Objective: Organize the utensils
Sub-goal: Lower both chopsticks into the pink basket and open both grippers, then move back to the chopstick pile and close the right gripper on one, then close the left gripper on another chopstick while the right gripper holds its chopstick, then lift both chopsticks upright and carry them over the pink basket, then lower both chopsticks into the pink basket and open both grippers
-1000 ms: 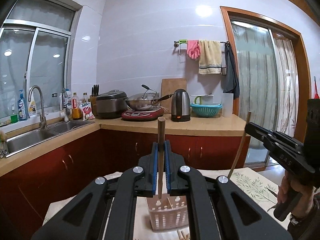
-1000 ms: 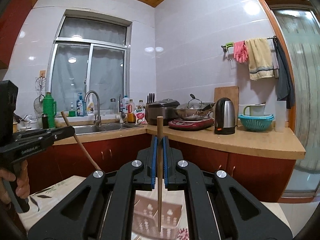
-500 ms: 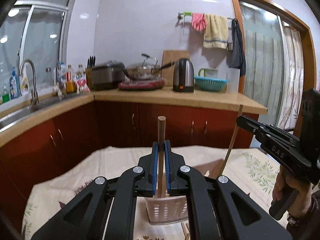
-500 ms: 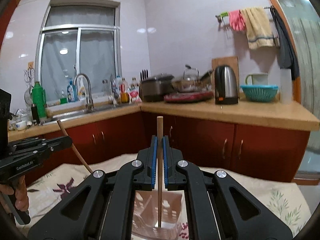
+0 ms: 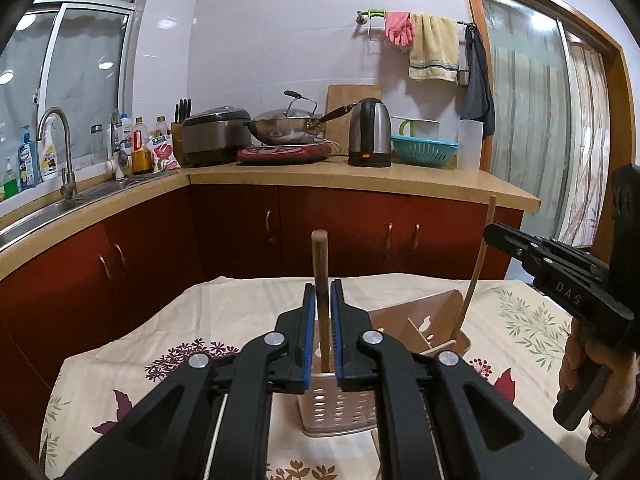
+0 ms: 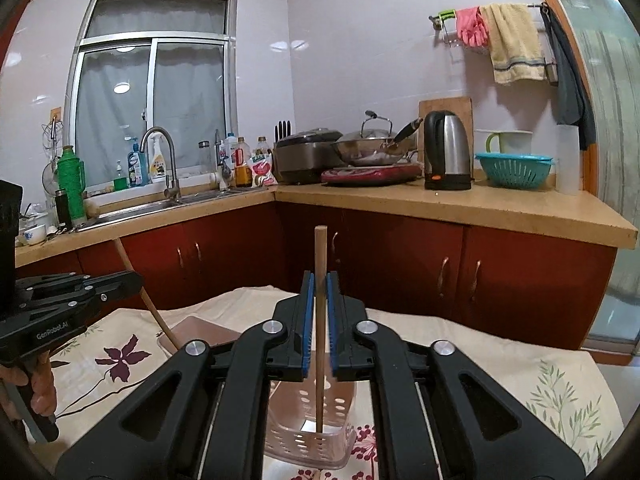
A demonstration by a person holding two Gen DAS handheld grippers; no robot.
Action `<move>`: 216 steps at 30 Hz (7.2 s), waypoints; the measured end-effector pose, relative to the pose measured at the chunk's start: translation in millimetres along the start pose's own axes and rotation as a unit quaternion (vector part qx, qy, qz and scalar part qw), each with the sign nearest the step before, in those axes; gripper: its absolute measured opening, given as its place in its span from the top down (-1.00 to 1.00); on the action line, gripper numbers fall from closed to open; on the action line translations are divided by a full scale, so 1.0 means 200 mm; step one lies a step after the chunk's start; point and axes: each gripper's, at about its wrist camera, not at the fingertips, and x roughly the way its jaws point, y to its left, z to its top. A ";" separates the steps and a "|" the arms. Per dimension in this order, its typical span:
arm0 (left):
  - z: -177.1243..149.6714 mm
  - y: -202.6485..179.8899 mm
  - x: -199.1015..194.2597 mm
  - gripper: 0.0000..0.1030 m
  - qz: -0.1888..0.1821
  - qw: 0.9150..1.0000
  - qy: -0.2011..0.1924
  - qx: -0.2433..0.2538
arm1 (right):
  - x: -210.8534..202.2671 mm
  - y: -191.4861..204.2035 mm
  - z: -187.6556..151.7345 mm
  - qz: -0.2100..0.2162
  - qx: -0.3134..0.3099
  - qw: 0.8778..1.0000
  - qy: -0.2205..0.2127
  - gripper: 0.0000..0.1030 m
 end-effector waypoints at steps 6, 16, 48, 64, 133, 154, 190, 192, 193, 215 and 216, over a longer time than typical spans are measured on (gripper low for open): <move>0.01 0.03 -0.05 -0.09 0.013 1.000 -0.013 -0.008 | -0.08 0.00 0.02 -0.015 0.001 1.000 -0.018 -0.12; -0.07 -0.01 -0.31 -0.48 0.064 0.997 -0.033 0.018 | -0.35 0.01 0.00 -0.034 0.003 0.999 -0.021 -0.29; -1.04 -0.08 -0.57 -0.27 0.103 0.987 0.124 -0.016 | -0.83 0.02 -1.13 -0.043 0.020 0.985 0.164 0.33; -1.12 -0.04 -0.52 0.03 0.094 0.983 0.158 -0.018 | -0.83 0.00 -1.15 -0.056 0.008 0.984 0.170 0.77; -0.54 -0.08 -1.02 0.87 0.094 0.995 0.018 -0.033 | -1.18 0.16 -0.44 -0.052 -0.019 0.998 0.018 0.88; -0.41 -0.05 -0.89 0.86 0.090 0.996 0.014 -0.023 | -1.00 0.13 -0.34 -0.044 -0.017 0.999 0.027 0.87; 0.27 -0.15 -0.68 0.87 0.029 0.987 -0.155 0.010 | -0.67 0.08 0.26 0.014 -0.014 0.994 -0.108 0.88; 0.30 -0.15 -0.63 0.87 0.031 0.986 -0.161 0.014 | -0.62 0.06 0.28 0.015 -0.010 0.994 -0.109 0.88; 0.31 -0.15 -0.61 0.87 0.031 0.986 -0.162 0.014 | -0.61 0.05 0.28 0.016 -0.008 0.994 -0.110 0.88; 0.08 -0.11 -0.07 0.87 0.033 0.997 -0.064 0.006 | -0.05 -0.07 -0.01 0.024 0.039 0.999 -0.011 0.87; 0.07 -0.11 -0.06 0.86 0.032 0.998 -0.060 0.007 | -0.04 -0.07 -0.02 0.024 0.041 0.999 -0.008 0.87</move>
